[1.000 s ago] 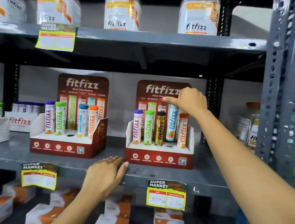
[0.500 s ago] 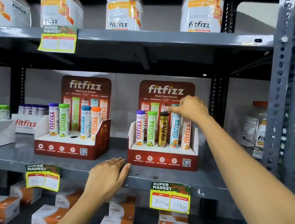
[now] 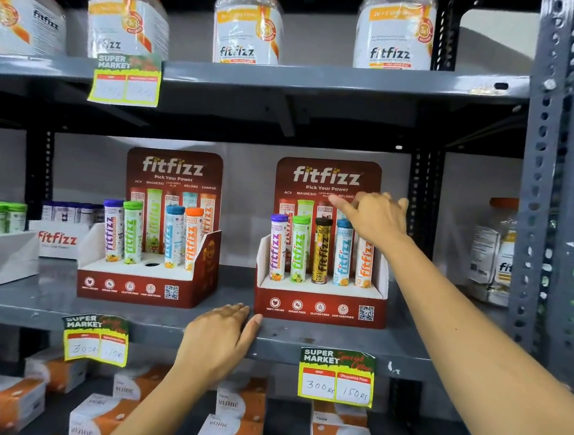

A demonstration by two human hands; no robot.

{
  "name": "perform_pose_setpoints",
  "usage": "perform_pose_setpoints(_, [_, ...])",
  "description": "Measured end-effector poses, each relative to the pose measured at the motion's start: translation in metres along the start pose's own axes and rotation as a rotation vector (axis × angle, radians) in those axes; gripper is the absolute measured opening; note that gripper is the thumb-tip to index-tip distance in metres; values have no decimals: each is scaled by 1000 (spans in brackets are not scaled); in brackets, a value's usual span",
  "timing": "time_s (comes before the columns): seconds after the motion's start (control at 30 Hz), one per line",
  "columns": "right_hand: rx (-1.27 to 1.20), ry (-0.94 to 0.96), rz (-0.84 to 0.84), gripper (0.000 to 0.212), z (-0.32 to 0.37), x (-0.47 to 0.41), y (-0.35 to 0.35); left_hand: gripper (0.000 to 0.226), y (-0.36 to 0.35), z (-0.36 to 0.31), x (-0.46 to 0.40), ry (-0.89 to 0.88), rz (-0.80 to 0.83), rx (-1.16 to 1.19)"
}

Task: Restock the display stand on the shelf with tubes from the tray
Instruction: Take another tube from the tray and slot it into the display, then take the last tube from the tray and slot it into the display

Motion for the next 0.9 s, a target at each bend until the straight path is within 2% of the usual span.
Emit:
perform_pose_setpoints(0.13, [-91,-29,-227,63,25,8,11,63,5,2,-7,-14,50,66])
perform_pose_setpoints(0.2, [-162,-8,-299,52,44,14,13,64,16,5,-11,-53,2,67])
perform_pose_setpoints(0.3, [-319,36,-344,36,76,29,15,63,36,11,-11,-76,-122,50])
perform_pose_setpoints(0.43, [-479,94,-372,34,124,59,11,64,60,29,0,-90,-204,-9])
perform_pose_setpoints(0.67, [-758,192,-276,36,238,122,-3,65,102,101,44,-1,-243,-152])
perform_pose_setpoints(0.9, [-926,351,-72,55,361,200,-31,66,131,194,124,152,-220,-282])
Point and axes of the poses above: each hand's wrist, its own x-axis away from the middle knuckle, its own y-axis out of the back of the hand, z = x × y, the point moved 2 cm from there along -x, towards the middle knuckle, and after that the axes turned 1 degree about -y, right-handed, at the moved point
